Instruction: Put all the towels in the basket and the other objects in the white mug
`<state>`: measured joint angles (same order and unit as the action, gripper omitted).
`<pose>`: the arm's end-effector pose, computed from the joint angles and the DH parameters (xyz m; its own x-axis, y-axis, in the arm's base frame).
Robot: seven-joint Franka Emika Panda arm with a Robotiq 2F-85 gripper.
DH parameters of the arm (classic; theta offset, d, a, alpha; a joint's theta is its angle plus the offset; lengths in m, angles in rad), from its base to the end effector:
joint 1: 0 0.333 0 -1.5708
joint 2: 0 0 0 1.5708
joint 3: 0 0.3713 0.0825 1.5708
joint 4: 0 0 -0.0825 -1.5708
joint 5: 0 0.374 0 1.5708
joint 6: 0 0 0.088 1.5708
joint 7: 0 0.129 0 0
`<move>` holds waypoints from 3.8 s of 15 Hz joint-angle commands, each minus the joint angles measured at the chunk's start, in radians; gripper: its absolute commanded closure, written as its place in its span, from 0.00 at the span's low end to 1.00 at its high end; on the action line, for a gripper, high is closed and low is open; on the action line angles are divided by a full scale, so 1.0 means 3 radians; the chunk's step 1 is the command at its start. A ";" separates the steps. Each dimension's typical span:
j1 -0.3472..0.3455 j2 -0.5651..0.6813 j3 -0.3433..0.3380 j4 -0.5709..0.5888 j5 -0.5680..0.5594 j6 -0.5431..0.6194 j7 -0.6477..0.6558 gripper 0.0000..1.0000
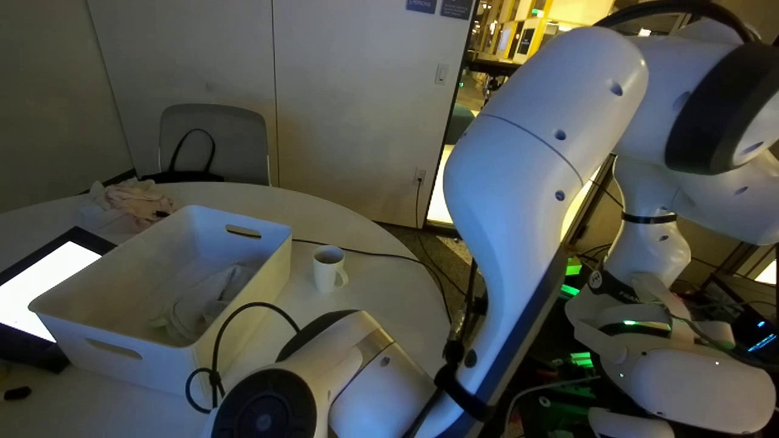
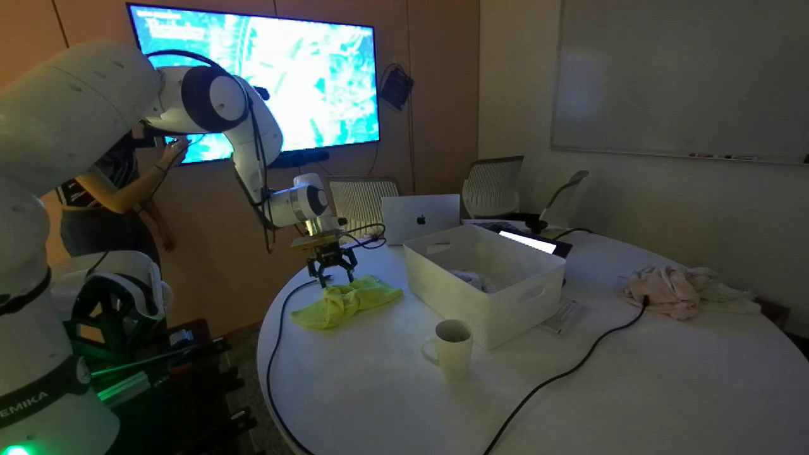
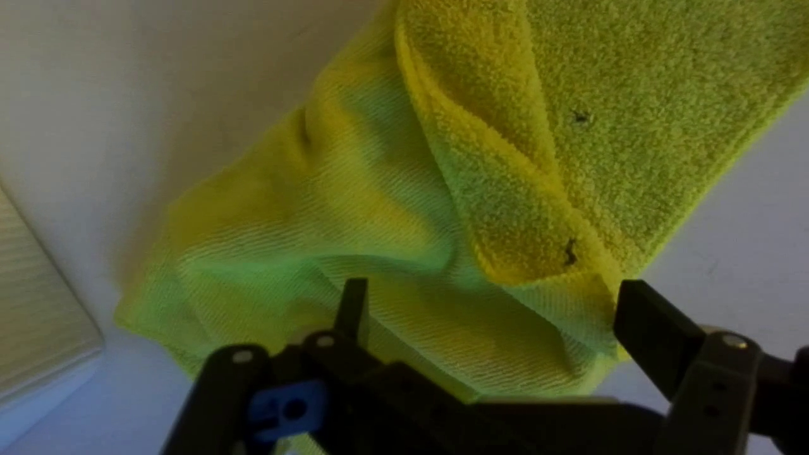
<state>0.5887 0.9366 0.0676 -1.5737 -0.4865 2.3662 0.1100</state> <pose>0.5715 0.4157 0.0953 0.6324 0.7606 -0.1470 0.7682 -0.5913 0.2455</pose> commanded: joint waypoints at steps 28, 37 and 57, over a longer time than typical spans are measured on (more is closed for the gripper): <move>-0.0039 -0.0762 -0.0133 -0.0659 -0.0019 0.0106 0.0344 0.98; -0.0379 -0.1879 -0.0325 -0.1785 -0.0088 0.0391 0.1044 0.98; -0.0794 -0.1421 -0.0317 -0.2024 0.0003 0.1066 0.1072 0.97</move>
<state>0.3418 0.4469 0.0000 -2.1994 -0.4922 2.6374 0.4213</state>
